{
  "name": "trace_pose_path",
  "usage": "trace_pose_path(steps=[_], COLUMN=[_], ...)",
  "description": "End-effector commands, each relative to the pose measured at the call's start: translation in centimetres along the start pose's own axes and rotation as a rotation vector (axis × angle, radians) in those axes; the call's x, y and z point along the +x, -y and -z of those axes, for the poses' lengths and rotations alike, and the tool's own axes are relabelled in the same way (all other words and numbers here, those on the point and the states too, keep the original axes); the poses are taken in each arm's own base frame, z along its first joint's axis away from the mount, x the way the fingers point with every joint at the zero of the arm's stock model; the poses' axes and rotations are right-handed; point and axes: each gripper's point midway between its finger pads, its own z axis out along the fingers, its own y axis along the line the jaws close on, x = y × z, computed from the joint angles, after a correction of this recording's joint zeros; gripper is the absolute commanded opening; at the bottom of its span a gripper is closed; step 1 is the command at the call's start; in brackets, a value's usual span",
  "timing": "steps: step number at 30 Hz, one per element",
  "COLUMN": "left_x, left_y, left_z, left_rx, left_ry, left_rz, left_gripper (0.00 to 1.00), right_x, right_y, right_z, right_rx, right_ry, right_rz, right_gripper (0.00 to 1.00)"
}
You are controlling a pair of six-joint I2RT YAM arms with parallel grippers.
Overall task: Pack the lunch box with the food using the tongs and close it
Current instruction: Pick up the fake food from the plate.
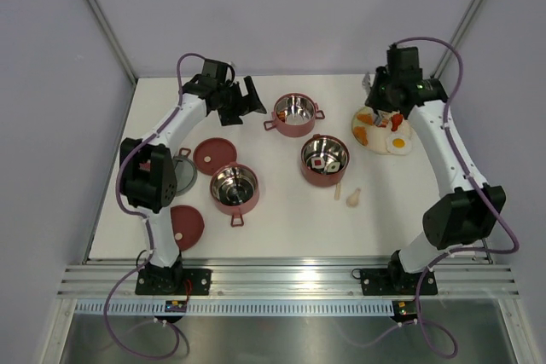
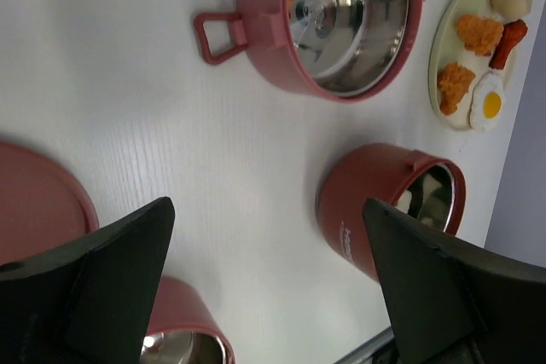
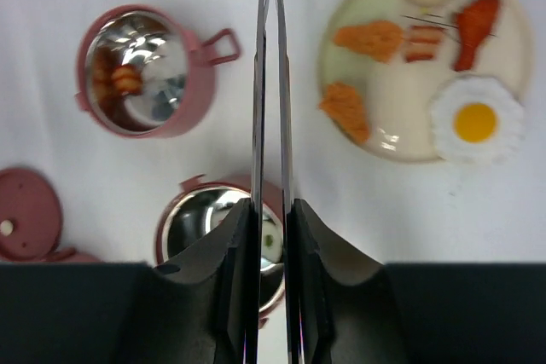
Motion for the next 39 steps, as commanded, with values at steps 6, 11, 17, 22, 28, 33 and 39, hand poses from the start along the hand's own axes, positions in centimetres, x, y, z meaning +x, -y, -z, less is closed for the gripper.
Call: trace_pose_path(steps=[6, 11, 17, 22, 28, 33, 39], left_x=[-3.1, -2.8, -2.7, -2.5, -2.4, -1.7, -1.8], left_y=[2.1, 1.8, 1.7, 1.2, 0.4, -0.1, -0.8], left_z=[-3.8, -3.7, -3.9, -4.3, -4.4, -4.7, -4.6], left_rx=[0.102, 0.093, 0.092, 0.081, 0.045, 0.037, 0.012], left_ry=[-0.006, -0.002, -0.005, -0.013, -0.008, -0.029, -0.014], left_rz=[0.043, 0.031, 0.026, 0.028, 0.016, 0.018, 0.022], left_gripper=[0.96, 0.96, 0.96, 0.96, 0.96, 0.96, 0.96], right_x=[3.9, 5.4, 5.4, 5.1, 4.2, 3.2, 2.7], right_y=[12.9, 14.8, 16.6, 16.6, 16.4, 16.0, 16.1], right_z=[2.8, 1.7, -0.3, -1.6, -3.0, -4.2, -5.6], right_rx=[0.248, 0.266, 0.283, 0.269, 0.237, 0.205, 0.199], right_ry=[-0.032, -0.070, -0.095, -0.110, -0.096, -0.092, -0.102], right_rz=[-0.222, -0.255, -0.277, -0.265, -0.249, -0.252, -0.247], right_gripper=[0.34, 0.42, 0.48, 0.50, 0.52, 0.52, 0.56])
